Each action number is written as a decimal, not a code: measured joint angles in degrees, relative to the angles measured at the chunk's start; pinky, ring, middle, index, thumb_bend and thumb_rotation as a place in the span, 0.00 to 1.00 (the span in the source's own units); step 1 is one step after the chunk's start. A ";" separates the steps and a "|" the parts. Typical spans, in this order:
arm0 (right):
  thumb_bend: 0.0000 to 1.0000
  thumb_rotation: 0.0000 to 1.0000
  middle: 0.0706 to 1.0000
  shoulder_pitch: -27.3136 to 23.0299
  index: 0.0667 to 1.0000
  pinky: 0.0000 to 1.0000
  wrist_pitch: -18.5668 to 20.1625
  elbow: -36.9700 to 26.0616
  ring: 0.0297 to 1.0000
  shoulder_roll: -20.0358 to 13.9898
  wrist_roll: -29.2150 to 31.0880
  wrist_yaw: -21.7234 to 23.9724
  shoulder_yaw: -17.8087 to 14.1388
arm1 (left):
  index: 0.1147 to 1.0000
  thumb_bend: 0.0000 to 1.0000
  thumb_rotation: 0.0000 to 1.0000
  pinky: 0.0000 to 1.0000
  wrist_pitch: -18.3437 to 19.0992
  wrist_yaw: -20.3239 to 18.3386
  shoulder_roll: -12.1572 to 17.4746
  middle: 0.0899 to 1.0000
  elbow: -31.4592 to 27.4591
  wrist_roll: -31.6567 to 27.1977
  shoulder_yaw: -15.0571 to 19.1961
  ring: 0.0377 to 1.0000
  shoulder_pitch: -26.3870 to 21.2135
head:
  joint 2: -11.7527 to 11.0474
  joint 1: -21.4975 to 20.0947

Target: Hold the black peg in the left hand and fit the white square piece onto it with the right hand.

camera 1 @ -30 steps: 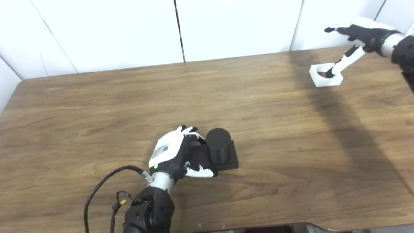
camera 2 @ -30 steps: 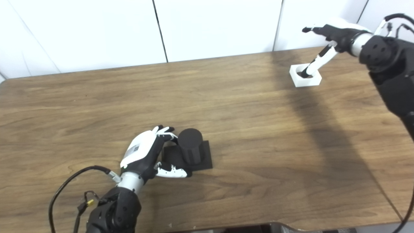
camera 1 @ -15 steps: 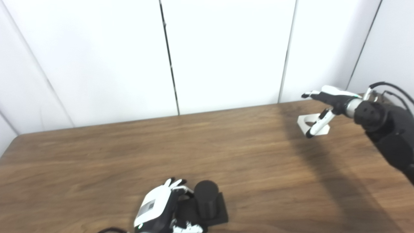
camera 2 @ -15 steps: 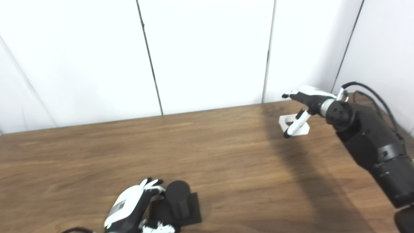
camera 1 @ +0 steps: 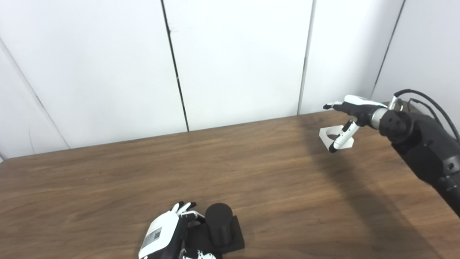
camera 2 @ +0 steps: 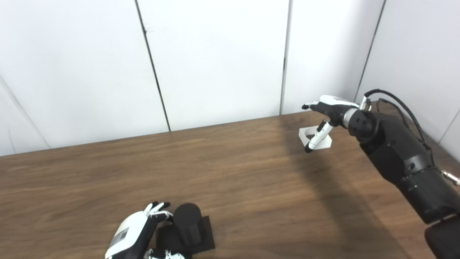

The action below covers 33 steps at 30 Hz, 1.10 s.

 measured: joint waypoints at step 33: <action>1.00 0.20 0.97 -1.84 0.86 1.00 -5.73 8.48 1.00 0.53 -8.79 -3.17 4.11 | 0.42 0.52 0.06 1.00 0.00 0.77 1.16 0.92 -0.15 -0.20 -0.22 1.00 0.11 | 0.97 -0.62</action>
